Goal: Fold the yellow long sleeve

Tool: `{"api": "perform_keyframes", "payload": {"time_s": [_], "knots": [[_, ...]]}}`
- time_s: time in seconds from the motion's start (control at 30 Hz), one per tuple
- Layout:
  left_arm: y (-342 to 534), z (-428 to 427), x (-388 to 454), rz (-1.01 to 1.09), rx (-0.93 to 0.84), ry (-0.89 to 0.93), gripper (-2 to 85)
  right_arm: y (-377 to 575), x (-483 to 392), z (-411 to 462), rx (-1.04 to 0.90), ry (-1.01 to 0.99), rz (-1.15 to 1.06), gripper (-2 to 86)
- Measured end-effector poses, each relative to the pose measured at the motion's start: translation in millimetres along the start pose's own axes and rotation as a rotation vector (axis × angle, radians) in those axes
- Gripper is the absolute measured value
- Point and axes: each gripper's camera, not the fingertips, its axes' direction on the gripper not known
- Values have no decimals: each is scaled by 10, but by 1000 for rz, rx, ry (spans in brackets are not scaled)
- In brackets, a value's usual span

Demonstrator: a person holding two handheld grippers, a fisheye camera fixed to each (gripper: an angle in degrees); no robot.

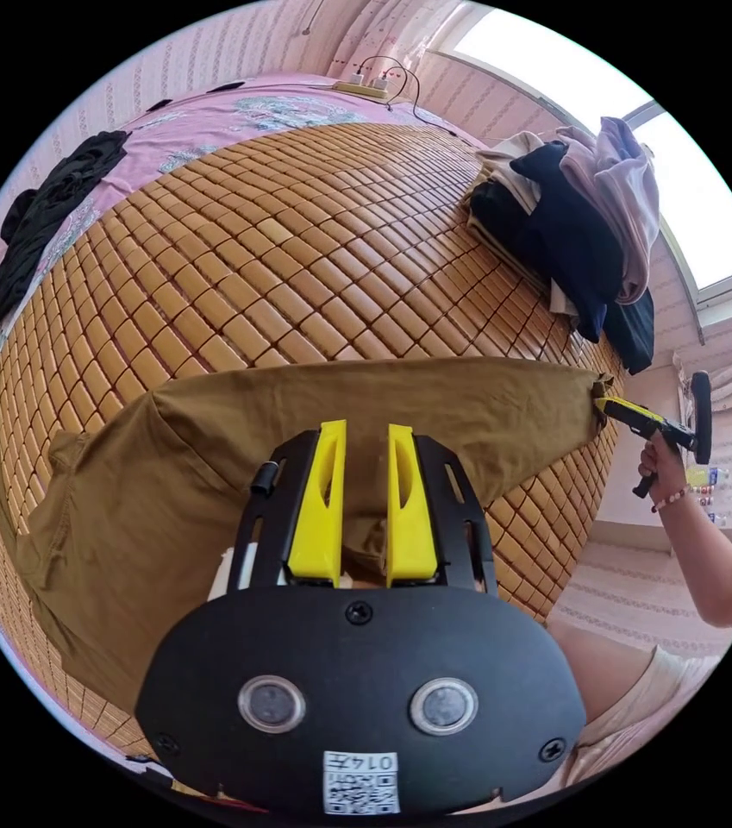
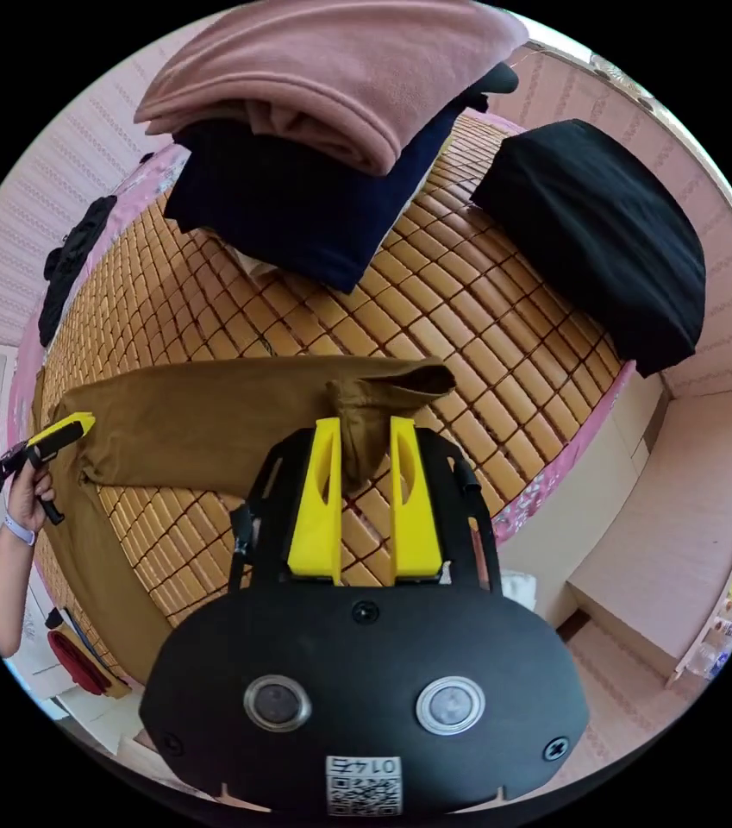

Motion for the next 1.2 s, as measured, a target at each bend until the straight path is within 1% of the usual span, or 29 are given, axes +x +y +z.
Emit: {"api": "perform_keyframes", "payload": {"time_s": [0.03, 0.1, 0.17, 0.23, 0.3, 0.33, 0.43, 0.5, 0.6, 0.67, 0.73, 0.8, 0.9, 0.93, 1.0, 1.07, 1.1, 1.17, 1.2], "knots": [[3, 9, 32, 10, 16, -11, 77, 8, 24, -55, 26, -16, 13, 27], [7, 16, 73, 23, 18, -33, 76, 114, 204, -352, 149, -156, 78, 13], [22, 13, 93, 25, 26, -38, 76, 257, 383, -462, 170, -179, 139, 12], [35, 5, 85, 13, 27, -14, 76, 411, 562, -431, 121, -127, 194, 17], [38, -5, 81, 2, 18, 7, 78, 521, 708, -332, 17, -67, 249, 23], [41, -27, 88, -2, 16, 3, 79, 524, 720, -326, 8, -49, 262, 24], [51, -158, 104, -3, 54, -28, 79, 403, 643, -353, 60, -10, 230, 39], [48, -242, 75, -22, 80, -45, 79, 206, 517, -288, 99, -38, 184, 64], [45, -326, -32, -87, 102, -93, 79, -29, 335, -61, 74, -15, 122, 73], [53, -325, -101, -127, 97, -121, 75, -124, 242, 98, 22, 32, 93, 52], [74, -255, -160, -154, 59, -138, 42, -159, 147, 112, 50, 19, 38, 22], [90, -277, -145, -122, 53, -124, 8, -269, 53, 113, 27, 30, -3, 12], [93, -351, -133, -112, 34, -120, -5, -443, 1, 16, 85, 16, -11, 8], [113, -408, -105, -102, 63, -141, -7, -488, -3, 5, 91, 7, -8, 9], [136, -494, -60, -87, 97, -179, -7, -671, -47, 15, 103, -23, -3, 11], [157, -523, -53, -91, 101, -175, -5, -791, -120, 88, 86, -19, -14, 14], [177, -497, -69, -103, 81, -157, -3, -853, -177, 163, 64, -4, -19, 18], [241, -557, -104, -118, 108, -121, 8, -921, -261, 260, 17, 12, -21, 26], [275, -612, -149, -142, 106, -90, 39, -934, -317, 267, 11, 44, -14, 30]]}}
